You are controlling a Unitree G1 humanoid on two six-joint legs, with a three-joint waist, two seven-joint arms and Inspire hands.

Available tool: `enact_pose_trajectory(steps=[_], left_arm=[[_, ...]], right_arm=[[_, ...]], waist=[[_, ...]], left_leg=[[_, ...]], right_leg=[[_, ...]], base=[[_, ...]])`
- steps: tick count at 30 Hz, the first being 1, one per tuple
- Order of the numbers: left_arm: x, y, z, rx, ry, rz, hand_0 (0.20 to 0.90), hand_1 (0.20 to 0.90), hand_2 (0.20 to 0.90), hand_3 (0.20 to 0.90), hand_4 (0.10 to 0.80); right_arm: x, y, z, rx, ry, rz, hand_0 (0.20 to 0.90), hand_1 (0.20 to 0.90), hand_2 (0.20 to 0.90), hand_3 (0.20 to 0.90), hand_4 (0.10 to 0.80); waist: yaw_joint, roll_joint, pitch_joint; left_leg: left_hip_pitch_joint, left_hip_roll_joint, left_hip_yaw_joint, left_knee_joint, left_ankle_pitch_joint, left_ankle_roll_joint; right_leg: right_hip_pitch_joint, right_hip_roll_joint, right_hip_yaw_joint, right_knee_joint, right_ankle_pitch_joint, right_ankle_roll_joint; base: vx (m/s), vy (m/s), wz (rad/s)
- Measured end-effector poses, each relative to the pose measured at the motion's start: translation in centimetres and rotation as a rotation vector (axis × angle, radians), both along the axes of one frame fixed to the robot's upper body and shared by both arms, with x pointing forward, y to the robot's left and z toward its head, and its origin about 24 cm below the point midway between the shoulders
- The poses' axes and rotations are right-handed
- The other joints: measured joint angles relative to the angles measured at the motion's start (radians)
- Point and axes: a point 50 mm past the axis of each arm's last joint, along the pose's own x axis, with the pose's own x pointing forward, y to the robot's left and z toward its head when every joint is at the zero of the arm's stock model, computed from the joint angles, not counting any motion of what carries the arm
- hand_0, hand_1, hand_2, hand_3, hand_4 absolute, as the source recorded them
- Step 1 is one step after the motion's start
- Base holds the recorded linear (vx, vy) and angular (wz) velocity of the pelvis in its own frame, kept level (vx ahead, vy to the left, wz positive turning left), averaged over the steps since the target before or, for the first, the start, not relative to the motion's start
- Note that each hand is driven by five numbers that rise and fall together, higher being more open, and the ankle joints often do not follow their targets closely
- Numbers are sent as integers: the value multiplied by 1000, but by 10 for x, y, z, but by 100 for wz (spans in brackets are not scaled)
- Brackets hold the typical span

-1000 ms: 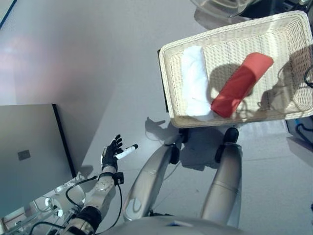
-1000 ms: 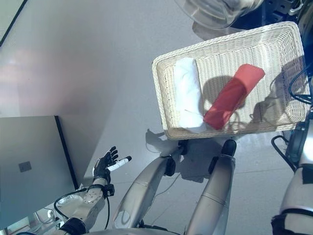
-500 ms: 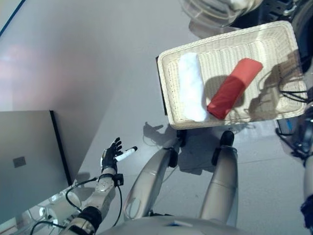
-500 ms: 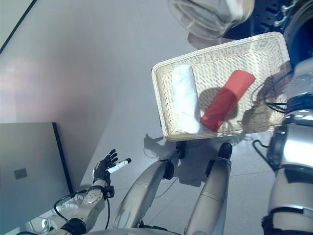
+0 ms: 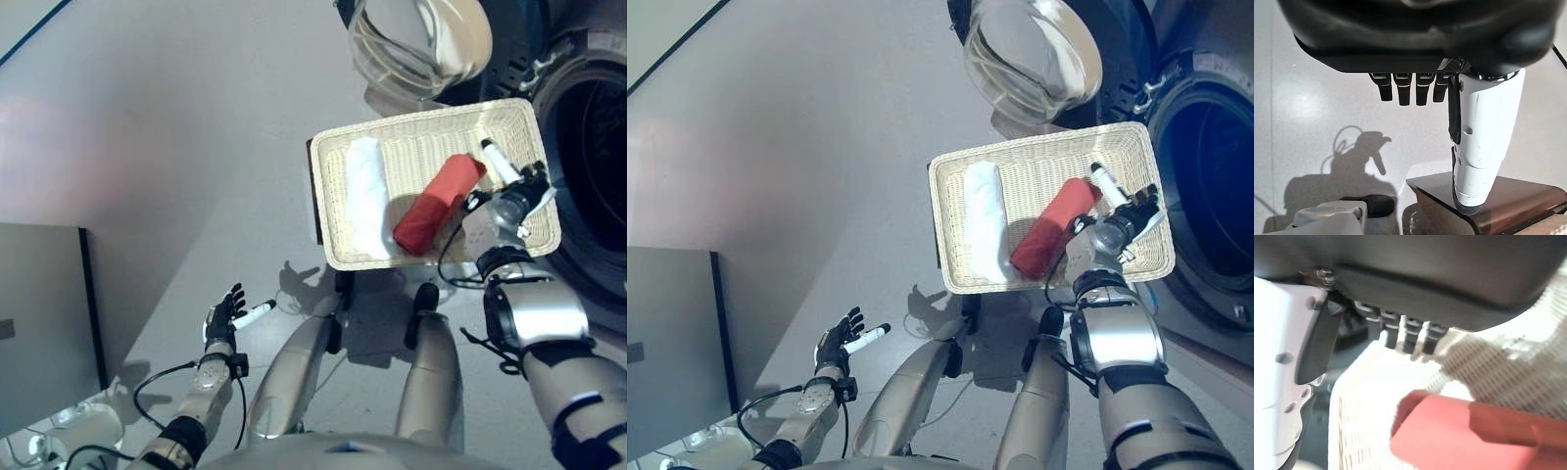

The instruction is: Pick up the clothes and place them into the washing machine

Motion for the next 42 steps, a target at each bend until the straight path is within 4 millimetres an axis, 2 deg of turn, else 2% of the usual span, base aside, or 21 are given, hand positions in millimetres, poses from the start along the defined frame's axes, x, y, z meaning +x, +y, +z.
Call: enact_pose_trajectory(steps=[5, 9, 15, 17, 20, 24, 30, 40, 41, 42], left_arm=[[-7, 9, -6, 33, 39, 7, 900, 900, 900, 900, 800], [-6, 12, -5, 50, 40, -1, 900, 900, 900, 900, 800], [-5, 19, -3, 63, 29, 18, 900, 900, 900, 900, 800], [-3, 23, -1, 75, 22, 19, 900, 900, 900, 900, 800], [-2, 24, 0, 81, 15, 22, 900, 900, 900, 900, 800], [9, 25, 7, 94, -18, 30, 900, 900, 900, 900, 800], [21, 26, 15, 110, -55, 45, 900, 900, 900, 900, 800], [38, 21, 27, 109, -114, 48, 900, 900, 900, 900, 800], [39, 20, 28, 107, -121, 46, 900, 900, 900, 900, 800], [40, 20, 29, 106, -126, 45, 900, 900, 900, 900, 800]], right_arm=[[-10, -2, -26, -57, 174, 53, 900, 900, 900, 900, 800], [-16, -6, -35, -81, 241, 59, 900, 900, 900, 900, 800], [-17, 9, -49, -69, 293, 92, 900, 900, 900, 900, 800], [-16, 18, -53, -71, 306, 112, 900, 900, 900, 900, 800], [-14, 24, -52, -93, 311, 126, 900, 900, 900, 900, 800], [-11, 24, -45, -109, 301, 86, 900, 900, 900, 900, 800], [-6, 35, -41, -176, 318, 85, 900, 900, 900, 900, 800], [-6, 46, -45, -489, 509, 183, 900, 900, 900, 900, 800], [-6, 45, -44, -498, 525, 184, 782, 782, 782, 782, 716], [-5, 43, -42, -505, 534, 183, 516, 516, 516, 516, 525]], waist=[[8, -70, -10], [29, -78, -8], [54, -83, -4], [58, -97, 11], [59, -103, 20], [83, -111, 56], [83, -120, 87], [84, -121, 91], [87, -121, 91], [91, -121, 91]], left_leg=[[17, 10, -34, -2, 7, -10], [13, 16, -61, -15, 12, -17], [-6, 17, -79, -14, 15, -21], [-12, 20, -86, -14, 14, -25], [-40, 15, -85, -6, 17, -27], [-62, 12, -87, -8, 21, -22], [-77, 12, -91, -6, 20, -24], [-109, 1, -132, 5, 25, -31], [-109, 1, -135, 5, 25, -32], [-108, 0, -136, 5, 26, -33]], right_leg=[[40, 6, -41, -12, -4, -14], [51, 8, -74, -23, -4, -14], [47, 3, -106, -23, -14, -31], [47, -1, -116, -20, -31, -32], [28, -9, -126, -13, -27, -32], [8, -13, -131, -9, -29, -30], [-3, -13, -137, -5, -31, -31], [-7, -19, -181, 1, -42, -35], [-7, -20, -183, 2, -42, -35], [-7, -22, -184, 1, -42, -36]], base=[[1, -56, 16], [0, -31, 15], [40, 6, 12], [14, 50, 20], [64, 20, 16], [41, 37, 6], [54, 14, 3], [47, -11, 11], [27, -7, 8], [14, -2, 4]])
